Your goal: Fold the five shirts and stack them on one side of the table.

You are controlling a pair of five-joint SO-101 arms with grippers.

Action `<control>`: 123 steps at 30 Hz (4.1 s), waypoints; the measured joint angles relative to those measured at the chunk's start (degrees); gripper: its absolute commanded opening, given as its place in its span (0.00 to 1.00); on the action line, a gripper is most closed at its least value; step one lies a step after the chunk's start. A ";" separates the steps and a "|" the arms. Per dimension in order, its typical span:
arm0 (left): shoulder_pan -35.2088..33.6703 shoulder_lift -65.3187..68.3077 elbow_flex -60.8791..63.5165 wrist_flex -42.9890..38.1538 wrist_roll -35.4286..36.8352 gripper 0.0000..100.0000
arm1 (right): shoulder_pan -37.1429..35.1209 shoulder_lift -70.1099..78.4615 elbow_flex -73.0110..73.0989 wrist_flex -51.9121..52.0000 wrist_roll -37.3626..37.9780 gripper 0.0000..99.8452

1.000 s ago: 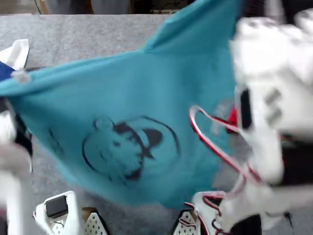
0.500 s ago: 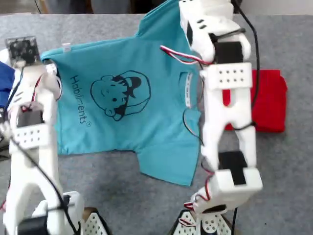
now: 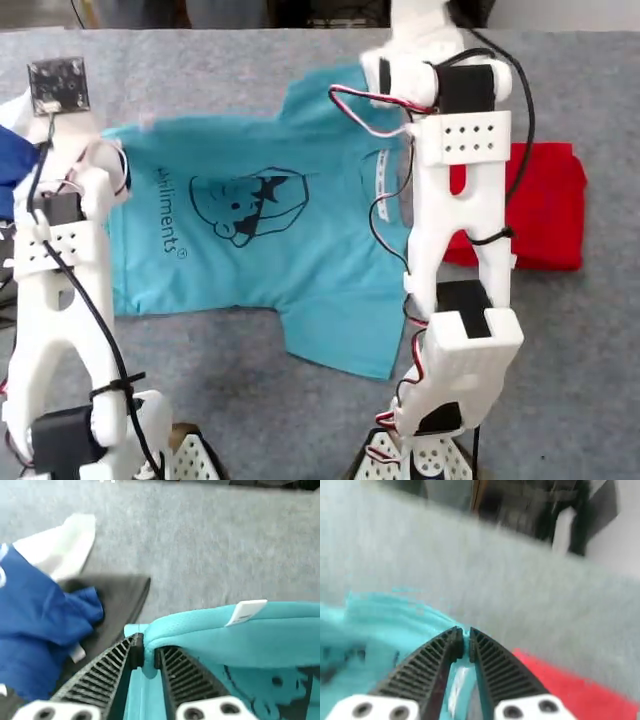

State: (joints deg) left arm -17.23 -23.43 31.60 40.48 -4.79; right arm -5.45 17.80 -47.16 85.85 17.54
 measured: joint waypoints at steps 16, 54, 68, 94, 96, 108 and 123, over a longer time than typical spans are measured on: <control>1.85 -0.09 11.78 13.63 -6.33 0.03 | -0.53 -1.93 15.74 12.40 10.29 0.01; -6.15 -0.09 18.99 20.04 -17.23 0.03 | 6.07 -70.59 98.46 -9.85 18.11 0.01; -9.58 -0.09 18.81 20.04 -23.03 0.03 | 6.07 -74.73 102.77 -4.66 24.26 0.01; -13.63 0.09 6.15 39.74 -23.38 0.17 | 6.07 -74.73 100.66 4.31 38.07 0.21; -15.21 0.09 4.48 41.67 -23.38 0.17 | 6.07 -74.73 99.25 4.31 36.84 0.10; -14.59 0.35 -11.78 42.20 -12.04 0.03 | 4.13 -74.02 94.15 -3.34 24.53 0.01; -0.79 26.55 -15.47 18.37 9.32 0.03 | -0.26 -25.23 61.89 -15.91 7.21 0.01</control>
State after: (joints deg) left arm -18.02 3.12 16.13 58.86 4.53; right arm -5.71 -7.43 14.73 69.93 24.75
